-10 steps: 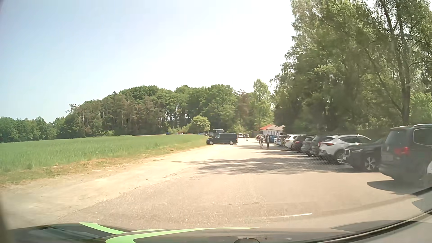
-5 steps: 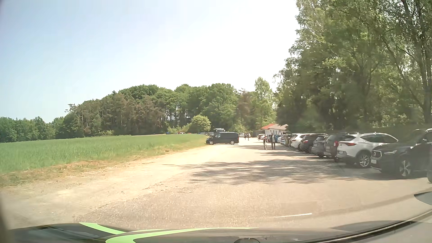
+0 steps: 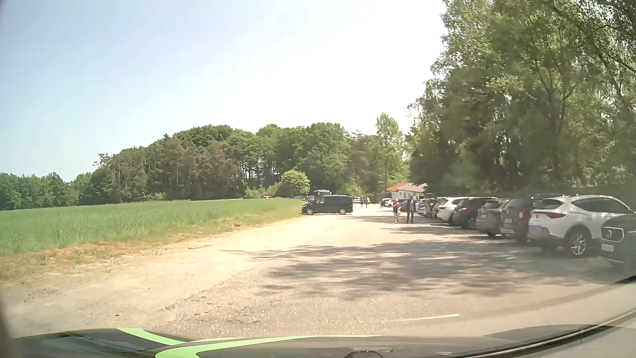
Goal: Follow the waypoints while adhering to traffic rules and regulations
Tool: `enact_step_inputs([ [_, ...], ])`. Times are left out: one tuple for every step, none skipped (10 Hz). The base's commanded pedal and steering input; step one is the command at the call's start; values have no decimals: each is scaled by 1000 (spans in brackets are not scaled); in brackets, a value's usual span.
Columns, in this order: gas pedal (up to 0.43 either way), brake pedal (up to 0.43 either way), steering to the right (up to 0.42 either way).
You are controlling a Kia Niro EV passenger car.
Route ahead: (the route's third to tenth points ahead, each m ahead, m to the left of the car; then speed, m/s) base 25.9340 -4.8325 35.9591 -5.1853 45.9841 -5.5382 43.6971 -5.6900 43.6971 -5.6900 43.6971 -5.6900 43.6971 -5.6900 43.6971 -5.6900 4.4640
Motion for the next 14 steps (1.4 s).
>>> enact_step_inputs([
  [0,177,-3],
  [0,159,-3],
  [0,140,-3],
  [0,128,-3],
  [0,116,-3],
  [0,104,-3],
  [0,104,-3],
  [0,122,-3],
  [0,134,-3],
  [0,146,-3],
  [0,152,-2],
  [0,152,-1],
  [0,159,1],
  [0,159,1],
])
